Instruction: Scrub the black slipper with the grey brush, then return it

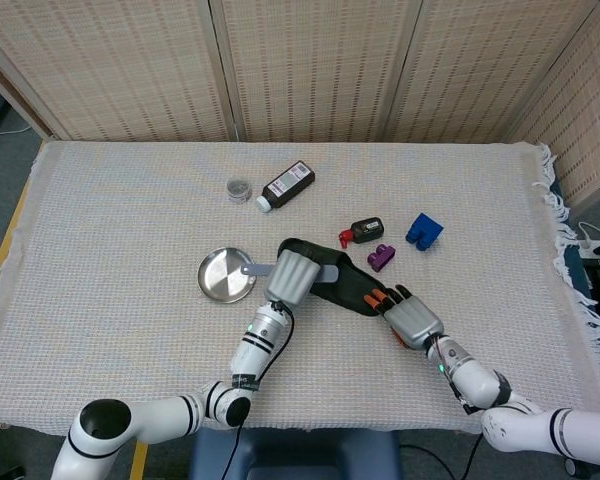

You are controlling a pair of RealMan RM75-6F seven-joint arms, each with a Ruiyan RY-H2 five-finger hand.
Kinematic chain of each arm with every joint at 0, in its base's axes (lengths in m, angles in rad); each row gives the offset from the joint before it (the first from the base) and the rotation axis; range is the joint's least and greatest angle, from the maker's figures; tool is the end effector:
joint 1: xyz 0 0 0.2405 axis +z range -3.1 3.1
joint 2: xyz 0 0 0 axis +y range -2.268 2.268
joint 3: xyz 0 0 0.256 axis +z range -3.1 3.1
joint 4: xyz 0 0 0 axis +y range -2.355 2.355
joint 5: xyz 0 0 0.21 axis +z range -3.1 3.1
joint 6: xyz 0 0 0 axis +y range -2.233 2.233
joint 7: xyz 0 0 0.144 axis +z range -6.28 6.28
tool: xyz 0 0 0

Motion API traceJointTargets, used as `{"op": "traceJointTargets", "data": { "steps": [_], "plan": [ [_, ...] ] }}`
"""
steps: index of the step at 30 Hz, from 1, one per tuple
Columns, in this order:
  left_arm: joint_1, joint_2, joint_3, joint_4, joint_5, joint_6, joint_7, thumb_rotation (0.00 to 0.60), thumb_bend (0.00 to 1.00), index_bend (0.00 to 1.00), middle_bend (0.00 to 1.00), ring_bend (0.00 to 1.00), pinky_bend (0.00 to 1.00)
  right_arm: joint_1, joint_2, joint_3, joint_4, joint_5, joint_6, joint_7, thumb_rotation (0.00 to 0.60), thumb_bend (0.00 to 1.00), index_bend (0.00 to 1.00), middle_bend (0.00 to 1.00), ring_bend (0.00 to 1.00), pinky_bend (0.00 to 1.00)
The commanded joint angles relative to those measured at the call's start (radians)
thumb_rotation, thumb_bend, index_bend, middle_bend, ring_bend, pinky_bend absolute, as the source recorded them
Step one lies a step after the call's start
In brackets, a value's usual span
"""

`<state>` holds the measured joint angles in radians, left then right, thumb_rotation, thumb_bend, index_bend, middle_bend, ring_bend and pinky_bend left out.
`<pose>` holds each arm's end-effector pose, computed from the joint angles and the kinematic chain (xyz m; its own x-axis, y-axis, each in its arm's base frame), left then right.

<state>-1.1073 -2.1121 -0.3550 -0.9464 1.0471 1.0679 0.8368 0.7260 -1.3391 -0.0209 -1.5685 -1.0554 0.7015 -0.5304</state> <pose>0.0026 0.3715 -0.1219 0.6724 -0.1315 0.7284 0.6212 -0.4349 -0.6519 -0.2262 -0.3000 -0.0029 0.7313 -0.4662 0.4979 -0.6821 -0.4958 0.5375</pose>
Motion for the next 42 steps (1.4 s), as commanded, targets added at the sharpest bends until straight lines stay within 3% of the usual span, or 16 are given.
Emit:
{"op": "traceJointTargets", "data": {
  "steps": [1, 18, 27, 42],
  "plan": [
    [-0.002, -0.014, -0.002, 0.044, -0.003, -0.005, -0.005, 0.6, 0.34, 0.55, 0.64, 0.75, 1.0, 0.001, 0.005, -0.006, -0.002, -0.009, 0.005, 0.01, 0.6, 0.7, 0.0, 0.0, 0.0, 0.0],
    [-0.008, -0.037, -0.01, 0.157, -0.004, -0.027, -0.021, 0.6, 0.34, 0.55, 0.65, 0.75, 1.0, 0.01, 0.006, -0.023, 0.001, -0.022, 0.015, 0.036, 0.6, 0.7, 0.0, 0.0, 0.0, 0.0],
    [-0.006, -0.06, 0.05, 0.13, 0.068, -0.003, 0.005, 0.6, 0.34, 0.55, 0.65, 0.75, 1.0, 0.012, 0.008, -0.028, -0.01, -0.031, 0.027, 0.051, 0.6, 0.7, 0.0, 0.0, 0.0, 0.0],
    [-0.001, -0.077, 0.02, 0.25, 0.058, -0.021, 0.024, 0.6, 0.34, 0.55, 0.65, 0.75, 1.0, 0.01, 0.031, -0.033, -0.024, -0.05, 0.04, 0.08, 0.6, 0.7, 0.0, 0.0, 0.0, 0.0]
  ]
}}
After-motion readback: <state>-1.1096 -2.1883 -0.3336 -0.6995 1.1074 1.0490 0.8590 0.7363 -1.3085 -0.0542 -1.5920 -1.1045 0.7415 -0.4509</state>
